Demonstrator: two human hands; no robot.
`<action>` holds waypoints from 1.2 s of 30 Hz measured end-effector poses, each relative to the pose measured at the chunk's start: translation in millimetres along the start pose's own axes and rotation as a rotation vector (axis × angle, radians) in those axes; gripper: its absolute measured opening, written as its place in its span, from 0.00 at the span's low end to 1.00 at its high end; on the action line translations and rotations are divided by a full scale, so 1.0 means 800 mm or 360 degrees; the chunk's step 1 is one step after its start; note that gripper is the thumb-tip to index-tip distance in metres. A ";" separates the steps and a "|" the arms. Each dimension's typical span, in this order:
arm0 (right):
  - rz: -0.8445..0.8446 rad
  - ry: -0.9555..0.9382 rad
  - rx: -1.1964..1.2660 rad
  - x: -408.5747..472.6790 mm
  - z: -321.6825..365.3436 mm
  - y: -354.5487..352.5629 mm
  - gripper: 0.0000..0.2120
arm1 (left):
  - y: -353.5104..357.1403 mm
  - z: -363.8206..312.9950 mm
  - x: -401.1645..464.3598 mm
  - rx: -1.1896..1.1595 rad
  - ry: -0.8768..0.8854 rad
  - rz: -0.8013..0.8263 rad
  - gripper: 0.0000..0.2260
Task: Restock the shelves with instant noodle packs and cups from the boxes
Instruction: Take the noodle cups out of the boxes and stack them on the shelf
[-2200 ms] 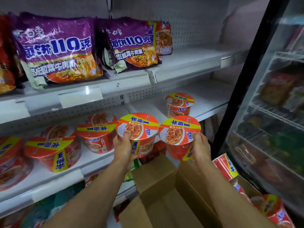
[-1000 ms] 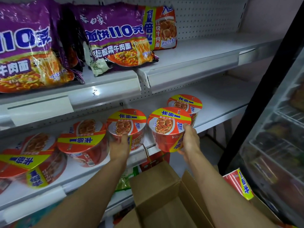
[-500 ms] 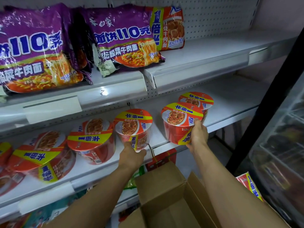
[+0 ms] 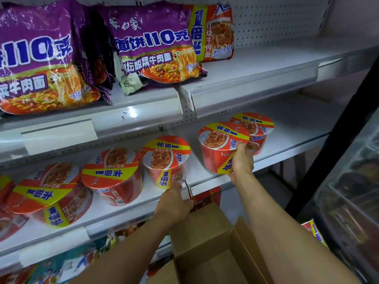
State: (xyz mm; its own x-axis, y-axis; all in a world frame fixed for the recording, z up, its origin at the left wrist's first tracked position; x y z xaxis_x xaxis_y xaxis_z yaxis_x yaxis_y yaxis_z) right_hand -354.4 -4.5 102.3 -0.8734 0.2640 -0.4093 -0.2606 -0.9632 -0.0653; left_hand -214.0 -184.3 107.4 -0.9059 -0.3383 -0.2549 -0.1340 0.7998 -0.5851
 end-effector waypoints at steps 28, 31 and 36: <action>0.0299 -0.0522 -0.1284 -0.061 -0.057 -0.032 0.35 | 0.026 0.023 -0.019 0.0227 0.0199 0.0204 0.20; 0.0324 -0.0504 -0.1372 -0.094 -0.089 -0.048 0.39 | 0.033 0.026 -0.032 0.0172 0.0213 0.0260 0.21; 0.0255 -0.0412 -0.1642 -0.161 -0.138 -0.094 0.38 | 0.049 0.043 -0.072 0.0170 0.0257 0.0376 0.22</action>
State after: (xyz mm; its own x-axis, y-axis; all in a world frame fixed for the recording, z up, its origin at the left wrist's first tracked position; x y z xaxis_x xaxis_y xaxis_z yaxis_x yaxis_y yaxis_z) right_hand -176.8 28.6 59.3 -0.9586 0.0168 -0.2844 0.2322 -0.5322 -0.8142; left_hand -153.3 -150.6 73.0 -0.9603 -0.0591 -0.2727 0.1231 0.7873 -0.6041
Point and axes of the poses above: each hand's wrist, its own x-axis towards the middle knuckle, its own y-axis out of the palm, z = x × y, the point moved 6 cm from there along x, towards the middle knuckle, and after that the axes turned 14 degrees about -x, right-handed, at the moved point
